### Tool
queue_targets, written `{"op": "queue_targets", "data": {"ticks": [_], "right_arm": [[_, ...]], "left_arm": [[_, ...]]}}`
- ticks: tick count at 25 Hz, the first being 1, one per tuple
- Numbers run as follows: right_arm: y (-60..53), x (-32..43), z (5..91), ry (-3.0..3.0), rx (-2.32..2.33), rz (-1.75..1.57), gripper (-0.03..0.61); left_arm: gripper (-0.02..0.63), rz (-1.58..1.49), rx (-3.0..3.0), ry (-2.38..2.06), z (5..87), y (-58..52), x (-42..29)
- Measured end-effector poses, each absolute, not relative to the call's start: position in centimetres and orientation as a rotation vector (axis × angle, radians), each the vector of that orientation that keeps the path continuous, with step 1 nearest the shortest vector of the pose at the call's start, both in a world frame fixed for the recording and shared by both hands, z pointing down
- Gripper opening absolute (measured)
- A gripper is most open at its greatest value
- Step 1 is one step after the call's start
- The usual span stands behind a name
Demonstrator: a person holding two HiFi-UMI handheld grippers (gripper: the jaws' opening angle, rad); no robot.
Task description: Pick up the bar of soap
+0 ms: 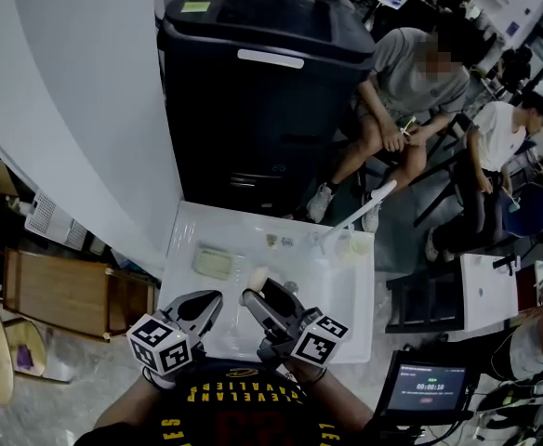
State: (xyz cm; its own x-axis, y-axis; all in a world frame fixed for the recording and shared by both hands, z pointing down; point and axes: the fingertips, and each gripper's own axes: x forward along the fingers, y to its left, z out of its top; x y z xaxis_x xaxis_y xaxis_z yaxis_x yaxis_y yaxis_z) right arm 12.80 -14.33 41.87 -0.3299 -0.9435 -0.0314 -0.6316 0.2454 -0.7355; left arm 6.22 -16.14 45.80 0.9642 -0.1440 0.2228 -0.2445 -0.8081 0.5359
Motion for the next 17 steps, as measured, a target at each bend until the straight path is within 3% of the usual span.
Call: {"op": "queue_targets", "data": {"ticks": [17], "right_arm": [[-14.99, 12.74, 41.56, 2.044, -1.427, -0.858, 0.259]], "left_arm": [[0.012, 0.225, 2.547, -0.265, 45.31, -16.88, 5.94]]}}
